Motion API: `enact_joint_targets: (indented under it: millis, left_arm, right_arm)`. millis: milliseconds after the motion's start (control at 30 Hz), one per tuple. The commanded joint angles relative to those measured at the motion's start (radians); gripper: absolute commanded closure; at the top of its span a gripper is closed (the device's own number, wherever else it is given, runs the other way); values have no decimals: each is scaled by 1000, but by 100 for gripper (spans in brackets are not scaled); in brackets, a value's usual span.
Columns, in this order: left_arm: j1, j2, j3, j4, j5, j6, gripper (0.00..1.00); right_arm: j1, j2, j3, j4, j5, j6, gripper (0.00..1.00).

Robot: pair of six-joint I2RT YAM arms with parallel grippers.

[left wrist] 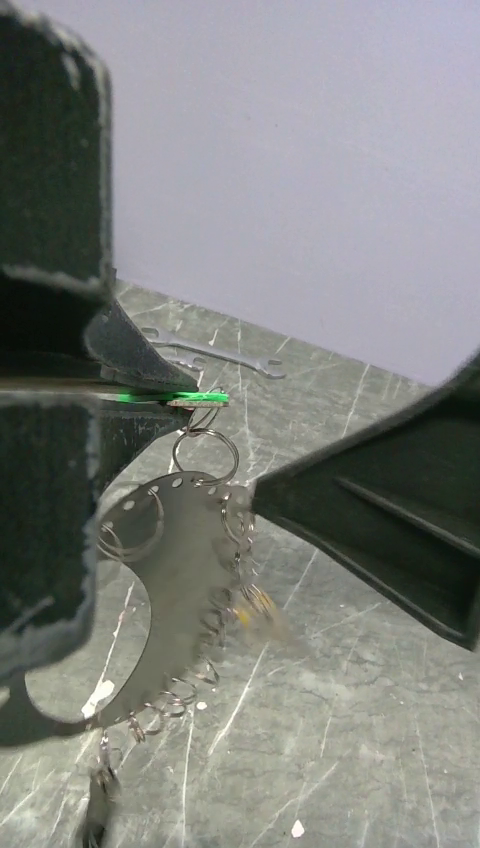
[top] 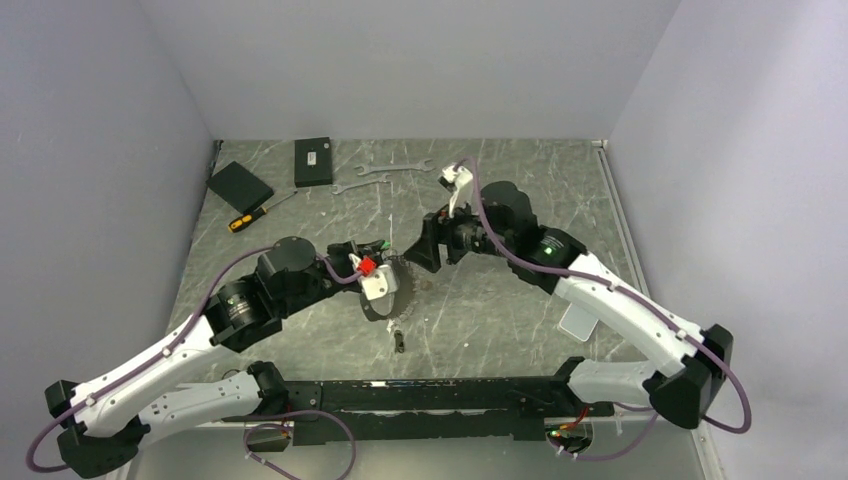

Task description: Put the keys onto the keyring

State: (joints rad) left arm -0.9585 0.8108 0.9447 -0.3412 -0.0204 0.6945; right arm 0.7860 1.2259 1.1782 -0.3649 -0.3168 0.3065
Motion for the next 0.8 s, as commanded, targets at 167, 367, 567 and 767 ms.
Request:
enact_joint_targets:
  millis: [167, 367, 567, 767]
  left_arm:
    - [3, 29, 35, 64, -44, 42, 100]
    - [3, 30, 19, 83, -51, 120, 100]
    - [3, -13, -74, 193, -3, 254, 100]
    - [2, -71, -204, 292, 109, 420, 100]
  right_arm:
    - [-4, -246, -265, 370, 44, -98, 27]
    - [-2, -312, -447, 619, -11, -117, 27]
    - [-1, -335, -508, 778, -11, -117, 27]
    - [6, -294, -478, 824, -11, -117, 27]
